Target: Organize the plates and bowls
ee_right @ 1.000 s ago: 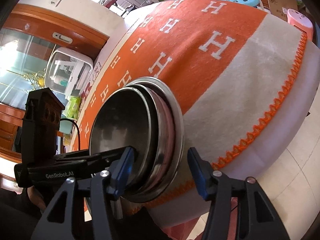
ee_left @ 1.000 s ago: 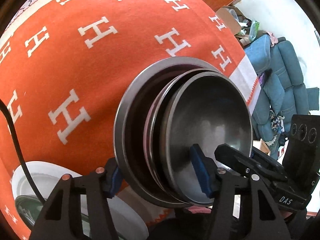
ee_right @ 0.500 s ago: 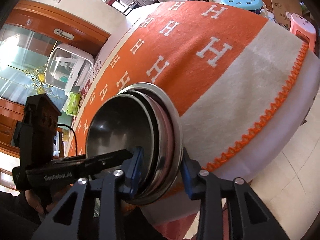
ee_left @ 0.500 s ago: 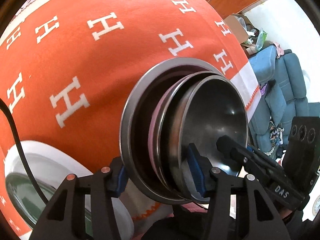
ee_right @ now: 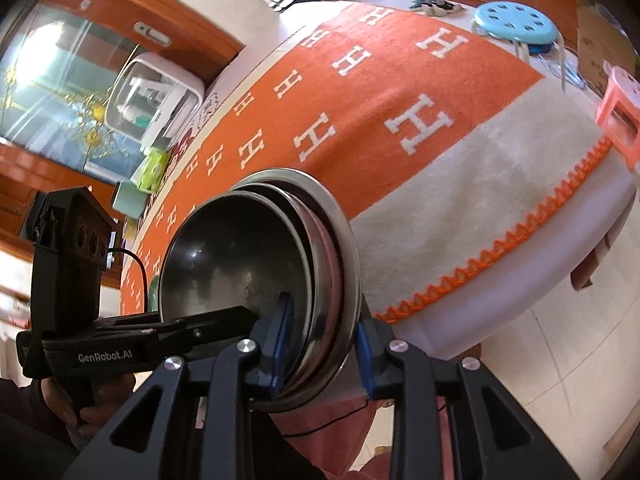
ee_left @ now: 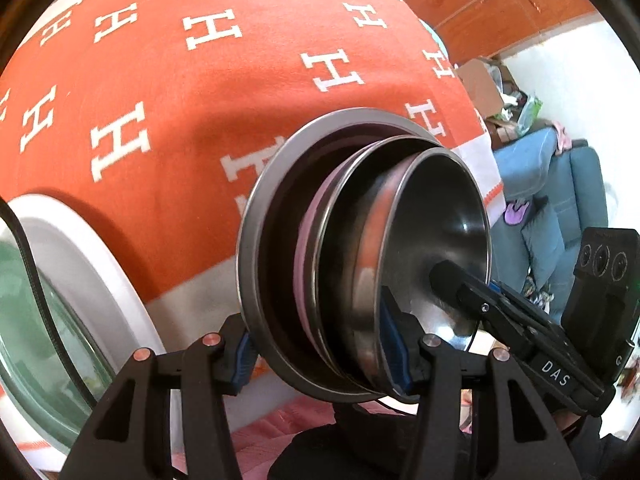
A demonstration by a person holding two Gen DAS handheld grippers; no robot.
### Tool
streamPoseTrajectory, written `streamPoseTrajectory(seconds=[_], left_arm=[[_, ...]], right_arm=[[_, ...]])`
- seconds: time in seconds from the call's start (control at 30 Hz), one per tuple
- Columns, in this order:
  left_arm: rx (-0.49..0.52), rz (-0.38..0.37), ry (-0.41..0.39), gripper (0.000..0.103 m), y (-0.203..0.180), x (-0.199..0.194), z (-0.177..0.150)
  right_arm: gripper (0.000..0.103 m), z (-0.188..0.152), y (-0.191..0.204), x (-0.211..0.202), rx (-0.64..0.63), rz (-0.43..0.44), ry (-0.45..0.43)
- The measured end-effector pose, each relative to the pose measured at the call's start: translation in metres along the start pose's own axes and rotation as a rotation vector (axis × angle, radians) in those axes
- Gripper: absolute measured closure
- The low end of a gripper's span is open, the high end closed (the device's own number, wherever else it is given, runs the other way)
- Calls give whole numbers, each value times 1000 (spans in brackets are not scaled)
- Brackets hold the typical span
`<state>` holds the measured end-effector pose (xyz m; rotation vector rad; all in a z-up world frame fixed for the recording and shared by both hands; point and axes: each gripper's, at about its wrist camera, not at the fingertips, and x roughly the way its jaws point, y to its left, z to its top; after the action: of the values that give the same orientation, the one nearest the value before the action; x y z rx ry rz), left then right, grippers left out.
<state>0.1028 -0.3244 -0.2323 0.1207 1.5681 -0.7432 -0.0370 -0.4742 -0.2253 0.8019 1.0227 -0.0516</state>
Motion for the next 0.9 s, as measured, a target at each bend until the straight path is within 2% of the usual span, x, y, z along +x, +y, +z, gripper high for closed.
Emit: streamPoseTrajectory(seconds=[0.37, 0.9], left_arm=[[-97, -11, -131, 52, -3, -26, -40], [-231, 0, -282, 52, 48, -84, -84]], right_arm=[[75, 7, 24, -11, -187, 51, 31], [75, 8, 103, 4, -407, 124, 67]])
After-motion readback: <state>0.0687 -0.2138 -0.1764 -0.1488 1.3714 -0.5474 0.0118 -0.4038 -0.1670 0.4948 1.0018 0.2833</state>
